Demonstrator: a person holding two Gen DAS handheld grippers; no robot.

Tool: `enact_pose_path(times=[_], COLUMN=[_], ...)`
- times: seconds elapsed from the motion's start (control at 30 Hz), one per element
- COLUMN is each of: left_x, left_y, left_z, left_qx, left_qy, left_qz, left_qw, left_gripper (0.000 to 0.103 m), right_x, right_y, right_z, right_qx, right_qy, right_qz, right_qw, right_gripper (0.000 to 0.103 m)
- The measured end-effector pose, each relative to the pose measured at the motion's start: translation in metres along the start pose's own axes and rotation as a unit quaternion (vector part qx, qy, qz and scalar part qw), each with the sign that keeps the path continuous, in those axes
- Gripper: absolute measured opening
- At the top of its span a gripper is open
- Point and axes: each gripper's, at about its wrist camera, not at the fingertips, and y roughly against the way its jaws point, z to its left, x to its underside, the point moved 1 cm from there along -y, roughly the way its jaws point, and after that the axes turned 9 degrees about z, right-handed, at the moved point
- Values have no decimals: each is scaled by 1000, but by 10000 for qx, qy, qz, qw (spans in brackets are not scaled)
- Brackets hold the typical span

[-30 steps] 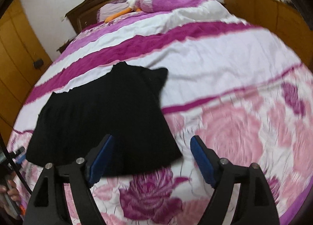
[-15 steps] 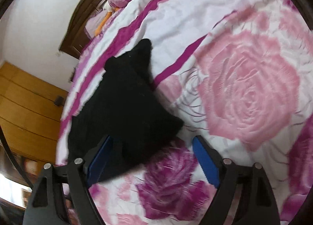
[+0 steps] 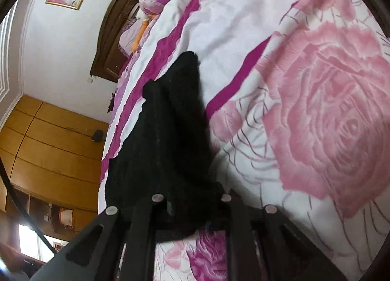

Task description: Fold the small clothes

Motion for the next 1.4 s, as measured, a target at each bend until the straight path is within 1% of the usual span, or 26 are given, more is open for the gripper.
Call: enact_pose_path(times=[0.1,0.27,0.37,0.47,0.53,0.57,0.6,0.67,0.7,0.73,0.8,0.87,0.9,0.93,1.0,1.03,1.07,1.13,1.17,1.2,1.23,1.27,1.3,1.33,1.37,1.4], left_x=[2,9,5,-6,-10,-10,-9,-8,-6,-3,4,15,16,17,19,20,21,20,17,17,16,14,15,17,20,23], left_y=[11,16,13,3,-5,-5,-4,1,5,11,22,30,29,26,17,9,-2,-28,-44,-60,-83,-97,-112,-131,-143,-152], left_z=[-3,-5,-10,-3,7,11,14,18,17,13,-3,-28,-37,-52,-84,-103,-122,-147,-157,-162,-169,-174,-176,-177,-177,-176], left_qx=[-42,-47,-158,-147,-255,-181,-41,214,246,193,-243,-923,-1073,-1185,-1305,-1410,-1583,-1726,-1731,-1702,-1618,-1581,-1611,-1812,-1973,-2120], left_qy=[-130,-172,-268,-99,104,192,264,365,340,167,-425,-1167,-1356,-1583,-2084,-2394,-2674,-3011,-3090,-3110,-3093,-3081,-3077,-3058,-3022,-2982], left_qz=[-116,-216,-312,-182,84,110,93,42,-7,-119,-435,-827,-893,-897,-871,-909,-963,-949,-824,-636,-357,-214,-63,73,156,250], left_qw=[9998,9996,9990,9997,9996,9996,9996,9991,9991,9996,9979,9854,9809,9761,9654,9563,9456,9330,9315,9329,9364,9379,9377,9347,9325,9303], left_gripper=[2,1,1,3,4,5,6,9,10,11,16,17,17,17,17,17,17,16,14,9,8,8,6,5,4,3], right_x=[4,10,8,4,1,-1,-2,-5,-4,-6,-12,-17,-21,-25,-35,-38,-41,-46,-45,-43,-40,-37,-35,-36,-38,-42], right_y=[4,11,12,8,2,-1,-2,-1,2,3,2,1,0,-1,-6,-11,-17,-32,-40,-46,-53,-59,-62,-62,-61,-59], right_z=[-1,15,23,29,26,24,21,12,6,2,-2,-4,-5,-5,-2,1,4,14,24,31,38,43,43,39,33,23], right_qx=[-75,78,96,376,576,629,594,268,141,-20,-222,-362,-438,-514,-662,-719,-760,-656,-439,-231,10,261,471,521,355,1], right_qy=[-48,280,399,611,551,504,479,416,388,360,338,337,343,358,432,459,470,556,755,933,1154,1369,1456,1395,1257,982], right_qz=[23,-35,-104,-133,-16,18,45,62,48,15,-4,-27,-34,-47,-91,-101,-116,-204,-279,-326,-338,-304,-267,-258,-228,-156], right_qw=[10000,9996,9991,9973,9968,9967,9971,9988,9991,9993,9992,9988,9984,9980,9968,9963,9959,9961,9958,9948,9927,9898,9879,9885,9912,9950], right_gripper=[13,12,13,14,24,31,40,47,51,52,55,58,61,63,74,78,85,96,97,97,95,82,64,55,40,30])
